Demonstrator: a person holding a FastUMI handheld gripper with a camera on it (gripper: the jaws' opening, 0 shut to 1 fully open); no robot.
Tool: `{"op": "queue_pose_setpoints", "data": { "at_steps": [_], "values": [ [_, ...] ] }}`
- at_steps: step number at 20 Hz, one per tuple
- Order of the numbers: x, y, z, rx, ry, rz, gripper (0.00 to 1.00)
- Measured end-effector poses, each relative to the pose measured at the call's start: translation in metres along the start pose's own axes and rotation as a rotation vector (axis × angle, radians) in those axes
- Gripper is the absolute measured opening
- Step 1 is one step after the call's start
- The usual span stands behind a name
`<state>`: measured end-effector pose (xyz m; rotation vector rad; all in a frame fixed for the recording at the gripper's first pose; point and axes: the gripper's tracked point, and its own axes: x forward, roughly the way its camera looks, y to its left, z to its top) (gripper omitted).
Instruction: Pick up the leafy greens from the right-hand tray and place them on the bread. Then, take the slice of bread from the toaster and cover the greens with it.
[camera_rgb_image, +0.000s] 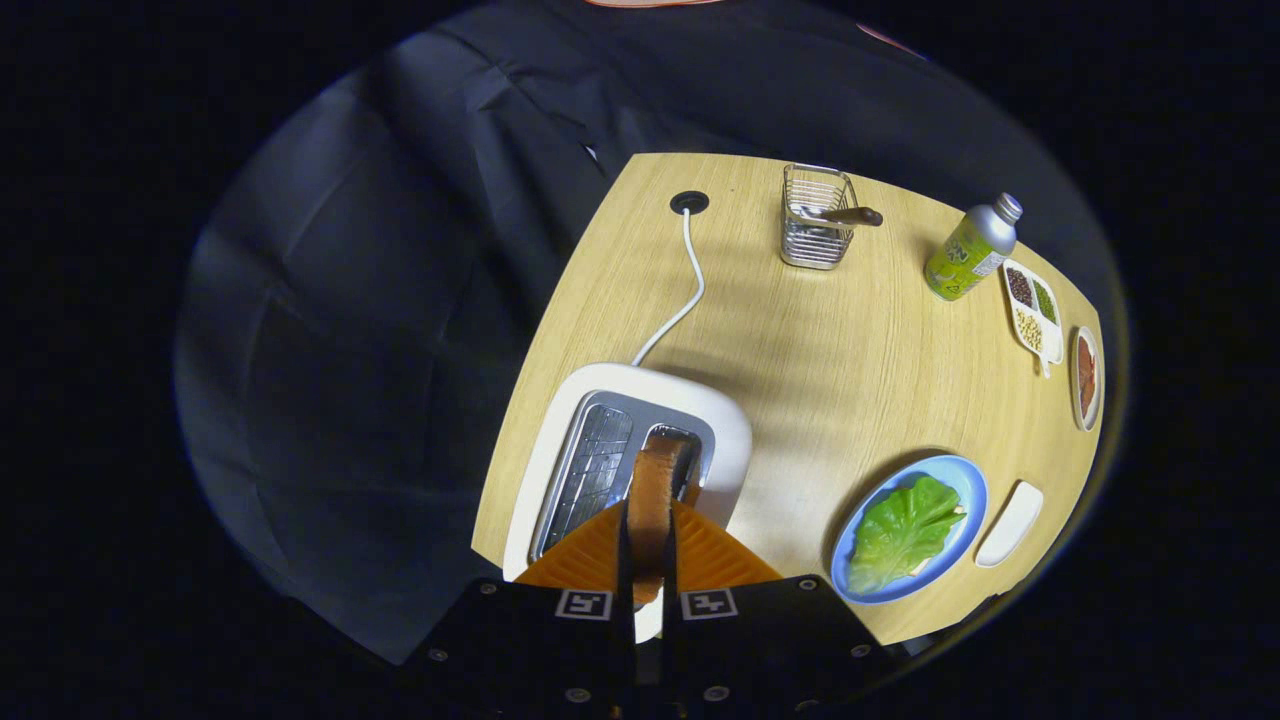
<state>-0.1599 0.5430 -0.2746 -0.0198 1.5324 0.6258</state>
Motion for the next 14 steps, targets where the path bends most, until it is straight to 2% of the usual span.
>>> {"op": "queue_pose_setpoints", "data": {
  "at_steps": [6, 9, 12, 14],
  "values": [
    [-0.038, 0.006, 0.005, 0.006, -0.076, 0.114, 0.07],
    [-0.062, -0.006, 0.008, 0.050, -0.120, 0.154, 0.06],
    [-0.091, -0.010, 0.012, 0.114, -0.174, 0.272, 0.06],
    [-0.109, -0.023, 0.017, 0.138, -0.221, 0.303, 0.06]
  ]
}}
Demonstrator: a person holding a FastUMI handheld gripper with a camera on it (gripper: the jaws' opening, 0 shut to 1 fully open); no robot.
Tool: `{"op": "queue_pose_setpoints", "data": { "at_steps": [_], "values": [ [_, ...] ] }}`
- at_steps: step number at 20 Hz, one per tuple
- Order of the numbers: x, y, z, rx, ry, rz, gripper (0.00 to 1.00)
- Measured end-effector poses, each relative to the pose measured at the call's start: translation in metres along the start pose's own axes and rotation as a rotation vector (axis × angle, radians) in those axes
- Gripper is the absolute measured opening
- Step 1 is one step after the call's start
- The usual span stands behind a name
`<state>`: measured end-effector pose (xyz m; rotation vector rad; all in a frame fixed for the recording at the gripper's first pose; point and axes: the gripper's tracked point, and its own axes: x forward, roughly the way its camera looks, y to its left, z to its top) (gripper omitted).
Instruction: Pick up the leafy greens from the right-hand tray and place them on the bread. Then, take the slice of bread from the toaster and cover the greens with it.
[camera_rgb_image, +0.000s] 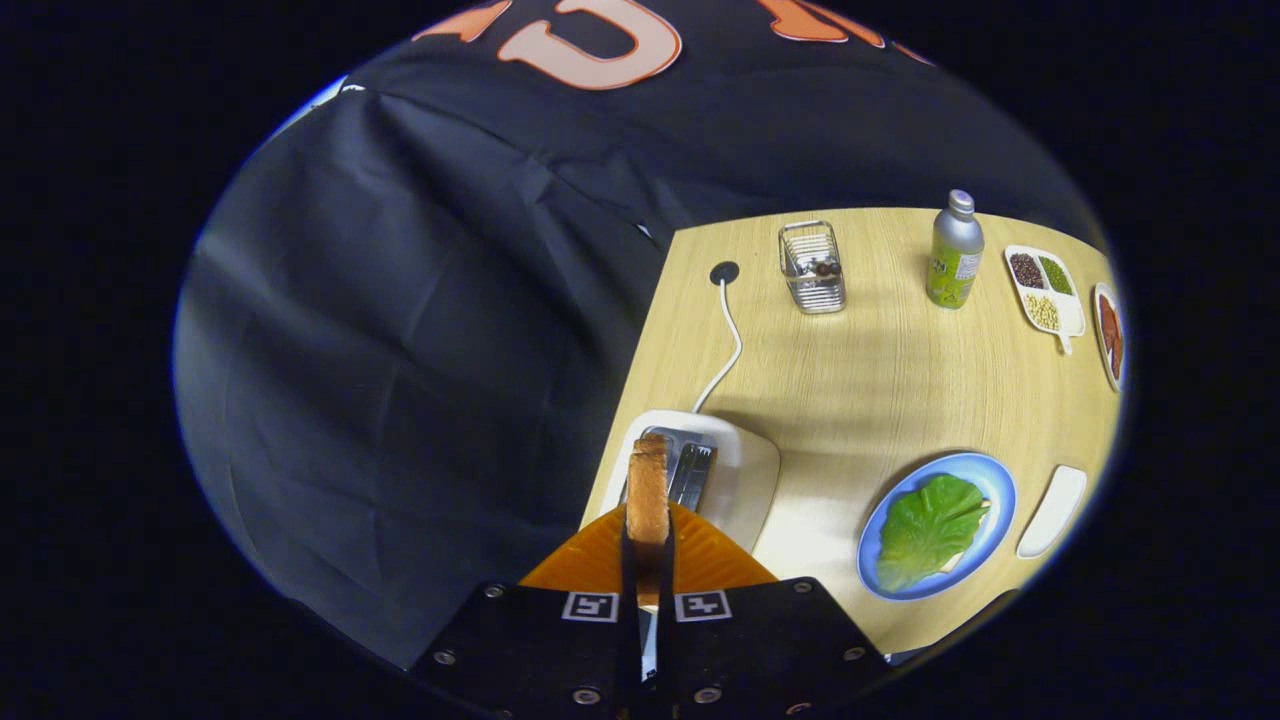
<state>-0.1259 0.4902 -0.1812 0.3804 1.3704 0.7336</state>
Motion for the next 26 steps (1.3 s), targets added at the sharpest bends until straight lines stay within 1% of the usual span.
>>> {"op": "queue_pose_setpoints", "data": {
  "at_steps": [3, 8, 12, 16, 19, 22, 26],
  "values": [
    [-0.026, -0.016, 0.005, 0.031, -0.045, 0.018, 0.06],
    [-0.055, -0.057, 0.001, 0.092, -0.095, 0.064, 0.06],
    [-0.066, -0.086, -0.003, 0.118, -0.138, 0.135, 0.06],
    [-0.074, -0.104, -0.010, 0.129, -0.181, 0.172, 0.06],
    [-0.070, -0.129, -0.017, 0.135, -0.210, 0.175, 0.06],
    [-0.059, -0.153, -0.034, 0.147, -0.202, 0.177, 0.06],
    [-0.038, -0.192, -0.062, 0.182, -0.160, 0.130, 0.06]
  ]
}}
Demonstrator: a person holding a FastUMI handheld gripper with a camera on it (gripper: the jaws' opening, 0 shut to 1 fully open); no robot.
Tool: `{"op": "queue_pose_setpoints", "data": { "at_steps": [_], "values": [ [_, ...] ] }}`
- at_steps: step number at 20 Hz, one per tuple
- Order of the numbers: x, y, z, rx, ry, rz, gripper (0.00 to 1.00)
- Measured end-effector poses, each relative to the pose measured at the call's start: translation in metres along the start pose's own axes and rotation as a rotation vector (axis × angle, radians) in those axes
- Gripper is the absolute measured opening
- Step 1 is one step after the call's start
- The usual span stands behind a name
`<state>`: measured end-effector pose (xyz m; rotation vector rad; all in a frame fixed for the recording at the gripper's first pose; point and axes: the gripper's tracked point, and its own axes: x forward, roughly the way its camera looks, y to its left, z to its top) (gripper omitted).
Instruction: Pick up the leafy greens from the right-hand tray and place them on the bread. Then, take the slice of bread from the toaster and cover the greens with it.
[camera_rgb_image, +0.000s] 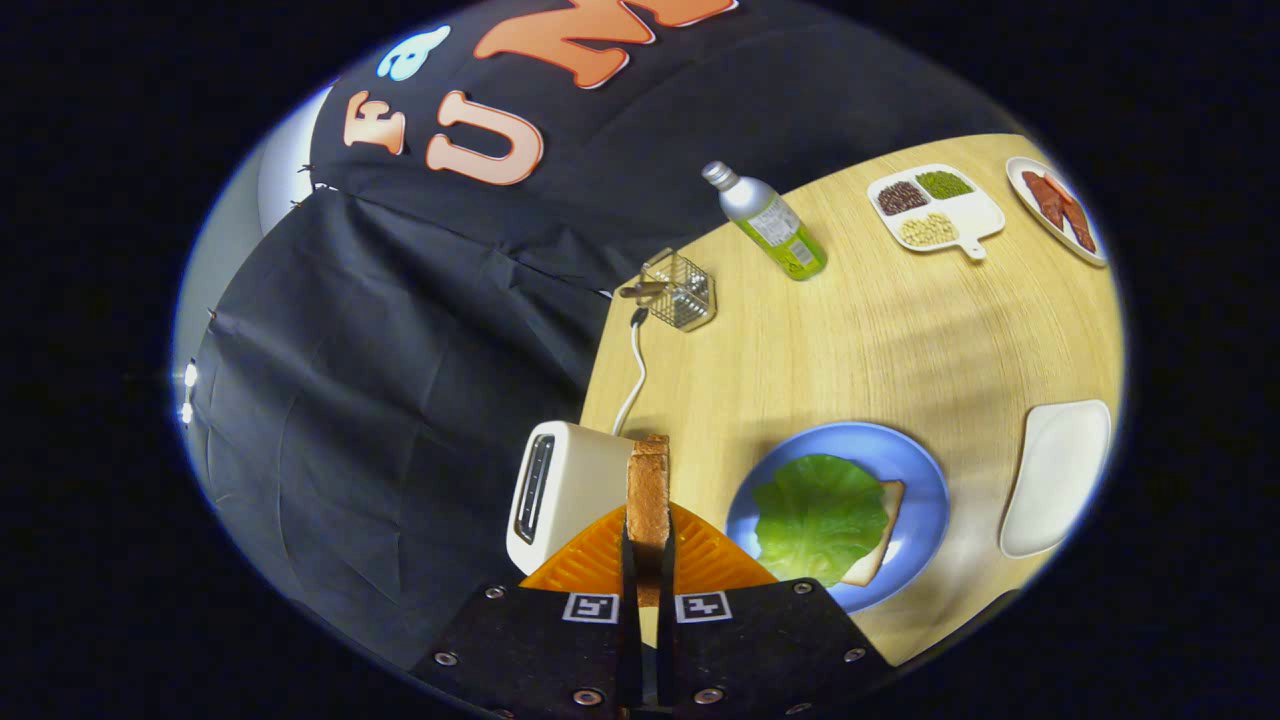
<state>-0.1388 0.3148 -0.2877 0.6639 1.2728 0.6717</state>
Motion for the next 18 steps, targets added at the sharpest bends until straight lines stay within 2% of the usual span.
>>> {"op": "queue_pose_setpoints", "data": {
  "at_steps": [6, 11, 14, 18],
  "values": [
    [0.019, -0.042, -0.021, 0.100, 0.024, -0.001, 0.06],
    [0.032, -0.086, -0.037, 0.133, 0.055, -0.077, 0.06],
    [0.029, -0.094, -0.035, 0.139, 0.045, -0.088, 0.06],
    [0.027, -0.109, -0.038, 0.142, 0.063, -0.130, 0.11]
  ]
}}
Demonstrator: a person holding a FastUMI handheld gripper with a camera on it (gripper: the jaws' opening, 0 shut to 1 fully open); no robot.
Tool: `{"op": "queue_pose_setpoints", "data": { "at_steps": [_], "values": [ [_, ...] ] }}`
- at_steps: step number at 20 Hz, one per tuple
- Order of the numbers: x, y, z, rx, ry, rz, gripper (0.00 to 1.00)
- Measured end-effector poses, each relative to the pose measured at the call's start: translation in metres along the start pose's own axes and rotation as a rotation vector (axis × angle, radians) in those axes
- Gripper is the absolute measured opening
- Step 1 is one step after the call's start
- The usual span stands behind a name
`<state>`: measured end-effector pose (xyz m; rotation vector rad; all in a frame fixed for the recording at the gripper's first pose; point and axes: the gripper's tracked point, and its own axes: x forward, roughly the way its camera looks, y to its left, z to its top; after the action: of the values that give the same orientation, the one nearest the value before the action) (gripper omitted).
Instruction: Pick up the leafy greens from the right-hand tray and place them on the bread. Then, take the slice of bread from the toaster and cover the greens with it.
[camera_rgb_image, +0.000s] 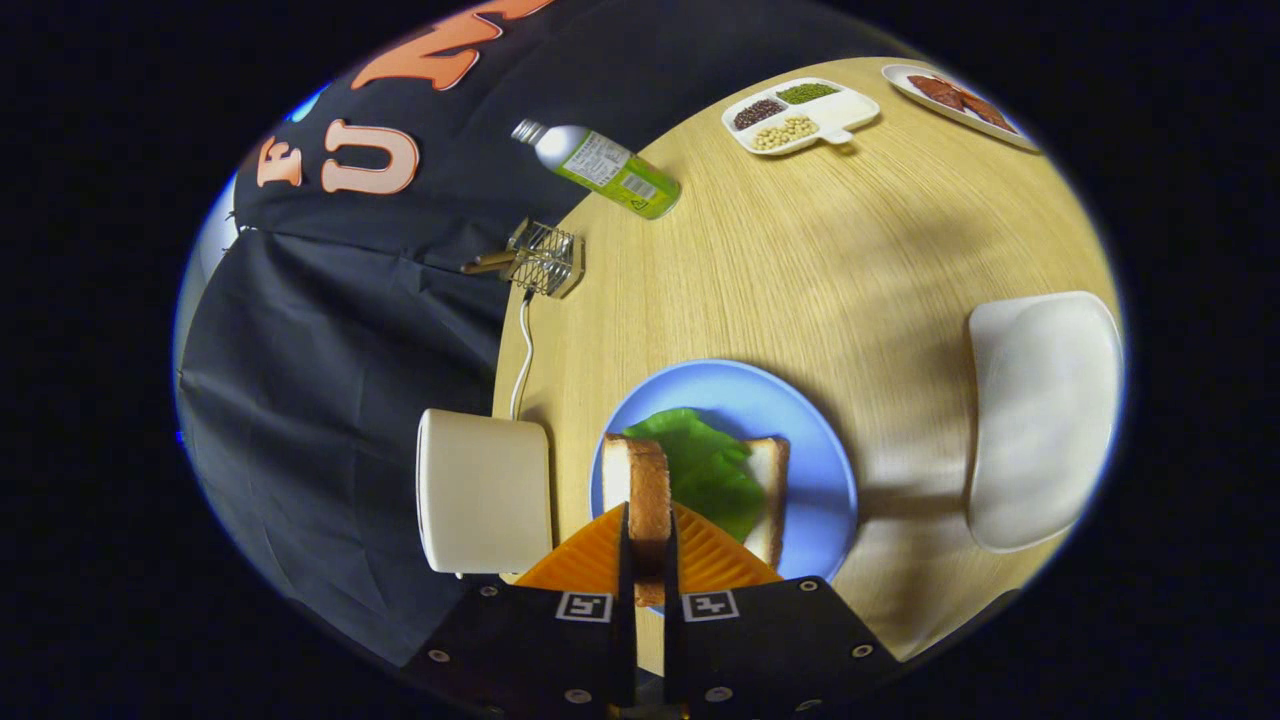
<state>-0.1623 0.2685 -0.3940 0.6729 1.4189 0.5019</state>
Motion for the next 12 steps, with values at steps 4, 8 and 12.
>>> {"op": "queue_pose_setpoints", "data": {
  "at_steps": [4, 8, 12],
  "values": [
    [-0.004, -0.010, 0.001, -0.018, -0.006, -0.055, 0.23],
    [-0.025, -0.019, 0.012, -0.070, -0.049, -0.102, 0.49],
    [-0.070, -0.005, 0.044, -0.144, -0.162, -0.119, 0.70]
  ]
}}
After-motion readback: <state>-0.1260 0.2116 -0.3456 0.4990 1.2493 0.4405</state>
